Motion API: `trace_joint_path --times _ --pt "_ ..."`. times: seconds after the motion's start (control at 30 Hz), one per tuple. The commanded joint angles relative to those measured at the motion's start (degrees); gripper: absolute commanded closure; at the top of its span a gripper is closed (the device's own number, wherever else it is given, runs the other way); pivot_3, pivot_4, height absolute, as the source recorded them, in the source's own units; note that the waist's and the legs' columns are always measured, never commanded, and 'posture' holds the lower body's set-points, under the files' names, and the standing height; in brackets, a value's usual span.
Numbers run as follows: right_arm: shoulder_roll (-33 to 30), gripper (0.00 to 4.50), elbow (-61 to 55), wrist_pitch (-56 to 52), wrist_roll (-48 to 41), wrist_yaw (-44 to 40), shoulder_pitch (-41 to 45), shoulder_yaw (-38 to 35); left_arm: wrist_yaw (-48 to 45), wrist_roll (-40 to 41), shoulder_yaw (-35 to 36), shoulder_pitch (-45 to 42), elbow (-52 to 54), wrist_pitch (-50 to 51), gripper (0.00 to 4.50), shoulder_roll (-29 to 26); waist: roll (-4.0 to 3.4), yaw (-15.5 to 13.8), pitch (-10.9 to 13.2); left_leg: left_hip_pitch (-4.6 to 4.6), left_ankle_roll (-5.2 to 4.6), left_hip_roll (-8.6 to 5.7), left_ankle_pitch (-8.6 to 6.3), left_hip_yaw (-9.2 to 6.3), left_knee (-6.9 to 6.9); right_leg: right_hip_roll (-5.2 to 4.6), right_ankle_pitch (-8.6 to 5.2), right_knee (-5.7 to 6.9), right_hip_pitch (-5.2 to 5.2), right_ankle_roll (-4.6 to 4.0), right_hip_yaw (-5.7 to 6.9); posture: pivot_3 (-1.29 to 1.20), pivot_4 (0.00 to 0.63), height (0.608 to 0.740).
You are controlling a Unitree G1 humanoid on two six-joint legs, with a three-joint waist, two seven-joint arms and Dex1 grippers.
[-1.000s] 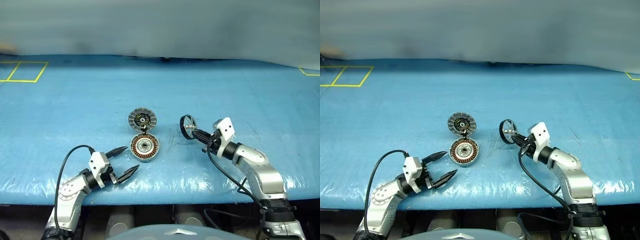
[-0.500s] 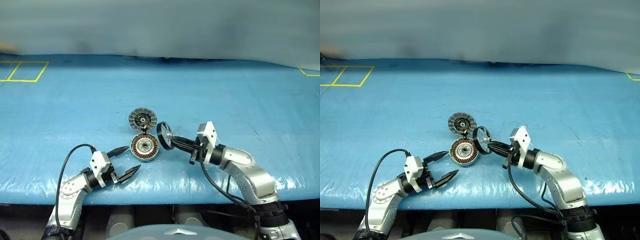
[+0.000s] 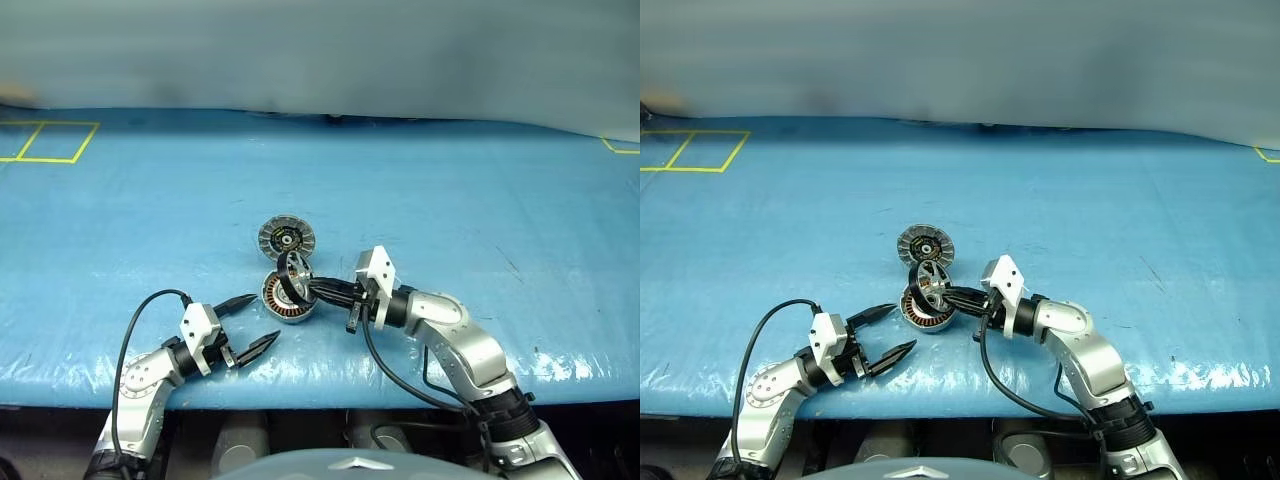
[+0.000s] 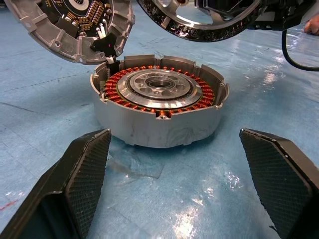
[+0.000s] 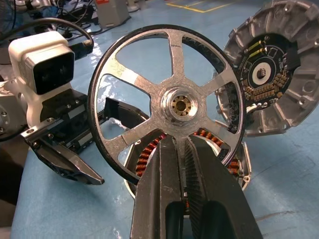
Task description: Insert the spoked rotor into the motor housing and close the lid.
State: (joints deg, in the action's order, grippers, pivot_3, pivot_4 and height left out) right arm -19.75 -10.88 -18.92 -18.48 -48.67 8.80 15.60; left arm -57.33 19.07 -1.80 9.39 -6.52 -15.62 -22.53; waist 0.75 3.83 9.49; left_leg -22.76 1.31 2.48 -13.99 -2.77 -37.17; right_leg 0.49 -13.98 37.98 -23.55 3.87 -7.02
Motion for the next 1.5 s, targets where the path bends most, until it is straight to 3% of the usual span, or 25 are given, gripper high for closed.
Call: trace_joint_path --times 0.03,0.77,0.9,1.0,1.23,1.33,1.47,1.5 --pt "-0.63 4.47 0.24 3.04 2.4 -0.29 1.49 0.89 0.34 0.25 0.05 0.2 0.98 -1.11 0.11 0.36 0.0 0.0 0.0 0.0 0.0 0.0 0.0 0.0 0.0 0.0 0.0 0.0 0.0 0.0 0.0 0.0 0.15 0.74" --pt "-1.99 4.47 3.68 7.37 8.76 -0.4 3.98 3.12 1.1 0.22 -0.21 1.11 1.22 -1.42 0.11 0.29 0.0 0.02 0.0 0.01 0.0 0.0 0.0 0.0 0.0 0.0 0.01 0.02 0.01 0.02 0.01 0.0 0.15 0.74" --pt "-1.92 3.48 4.16 8.03 9.9 0.68 4.19 3.07 1.2 0.16 -0.17 1.13 1.17 -1.47 0.11 0.3 0.0 0.02 0.0 0.02 0.0 0.0 0.0 0.0 -0.01 0.0 0.01 0.02 0.01 0.02 0.0 0.0 0.15 0.74" --pt "-1.04 2.47 3.64 8.13 8.65 0.74 4.19 2.27 1.3 0.03 -0.2 1.21 1.07 -1.61 0.11 0.35 0.0 0.04 0.0 0.02 0.0 0.0 0.0 0.0 0.0 0.0 0.02 0.02 0.01 0.02 0.0 0.0 0.15 0.74" --pt "1.66 2.47 2.54 5.56 4.32 0.25 4.15 1.1 1.37 0.05 -0.14 1.3 0.91 -1.86 0.11 0.46 0.0 0.04 0.0 0.02 0.0 0.0 0.0 0.0 -0.01 0.0 0.03 0.02 0.02 0.04 0.0 0.0 0.15 0.74" --pt "3.21 3.03 4.2 4.69 4.57 1.24 4.36 1.65 1.46 0.03 -0.1 1.28 0.87 -2.01 0.11 0.5 0.0 0.06 0.0 0.03 0.0 0.01 0.0 -0.01 0.0 0.01 0.03 0.04 0.01 0.04 0.0 0.0 0.15 0.74" --pt "4.92 4.33 7.41 5.47 6.61 1.87 4.83 3.58 1.58 -0.07 -0.03 1.09 0.89 -2.14 0.11 0.56 0.0 0.05 0.0 0.02 0.0 0.0 0.0 0.0 -0.01 0.0 0.02 0.03 0.02 0.03 0.0 0.0 0.15 0.74" --pt "5.37 4.46 8.62 5.78 7.57 2.6 5.29 3.92 1.62 -0.1 -0.02 1.02 0.87 -2.16 0.11 0.56 0.0 0.06 0.0 0.02 0.0 0.0 0.0 0.0 -0.01 0.0 0.02 0.03 0.02 0.03 0.01 0.0 0.15 0.74"
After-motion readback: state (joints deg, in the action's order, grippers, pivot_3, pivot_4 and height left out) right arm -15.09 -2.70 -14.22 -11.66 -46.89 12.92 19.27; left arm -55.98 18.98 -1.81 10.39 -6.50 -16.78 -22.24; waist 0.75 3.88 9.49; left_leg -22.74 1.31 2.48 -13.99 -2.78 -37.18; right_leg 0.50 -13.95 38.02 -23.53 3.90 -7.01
